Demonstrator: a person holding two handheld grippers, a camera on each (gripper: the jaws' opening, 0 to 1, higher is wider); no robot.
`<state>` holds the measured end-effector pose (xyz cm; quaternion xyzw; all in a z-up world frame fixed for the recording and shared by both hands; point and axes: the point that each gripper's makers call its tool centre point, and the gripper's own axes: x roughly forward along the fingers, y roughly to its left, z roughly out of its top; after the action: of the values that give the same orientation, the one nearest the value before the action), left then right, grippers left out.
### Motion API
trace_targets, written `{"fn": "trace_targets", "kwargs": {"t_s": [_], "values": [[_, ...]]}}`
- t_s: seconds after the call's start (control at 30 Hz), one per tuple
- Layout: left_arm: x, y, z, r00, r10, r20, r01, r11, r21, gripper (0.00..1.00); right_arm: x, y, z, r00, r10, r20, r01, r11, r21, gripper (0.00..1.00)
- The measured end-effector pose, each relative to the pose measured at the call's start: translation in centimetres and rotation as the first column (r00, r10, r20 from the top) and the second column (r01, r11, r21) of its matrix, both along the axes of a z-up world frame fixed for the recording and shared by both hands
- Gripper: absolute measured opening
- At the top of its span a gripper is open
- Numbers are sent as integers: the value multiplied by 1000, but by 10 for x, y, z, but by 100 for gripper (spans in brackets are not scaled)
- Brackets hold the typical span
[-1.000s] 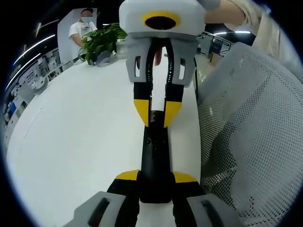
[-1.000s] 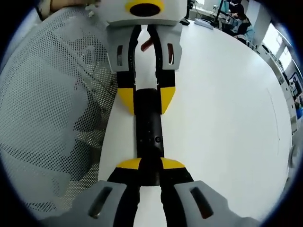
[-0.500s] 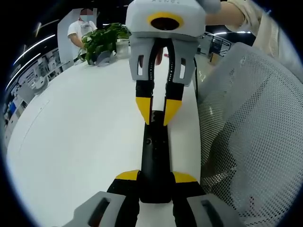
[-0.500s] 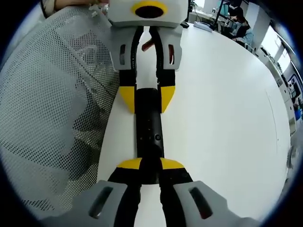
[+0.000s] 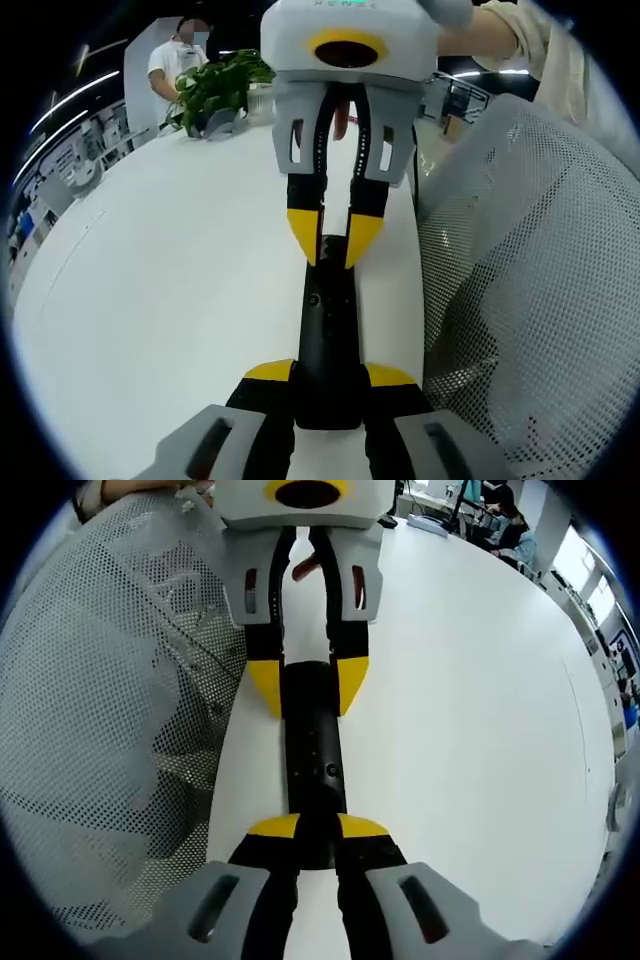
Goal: Press the specified remote control buttons in sequence, fully releasing each button before pressing the next.
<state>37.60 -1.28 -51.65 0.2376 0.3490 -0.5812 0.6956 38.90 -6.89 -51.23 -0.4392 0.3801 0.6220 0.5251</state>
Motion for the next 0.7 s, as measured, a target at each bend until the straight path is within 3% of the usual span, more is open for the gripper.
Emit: {"fn": "trace_targets", "kwargs": {"t_s": [0.07,0.13,0.23,0.57,0.7], "values": [[0,0,0,1000,0,1,0,1000,1,25,1,-1,1,1000,-27,-11,28,1000,14,11],[0,0,0,1000,2,2,-2,1000,1,25,2,-1,2,994,-91,-60,95,994,63,11],[0,0,0,1000,6,1,-6,1000,-2,25,3,-3,3,991,-109,-72,116,988,103,10],[0,0,0,1000,5,0,-5,1000,-5,25,-1,-4,2,1000,-21,13,20,996,82,8],[0,0,0,1000,1,0,-1,1000,-3,25,0,-3,2,1000,-5,17,4,998,59,7]]}}
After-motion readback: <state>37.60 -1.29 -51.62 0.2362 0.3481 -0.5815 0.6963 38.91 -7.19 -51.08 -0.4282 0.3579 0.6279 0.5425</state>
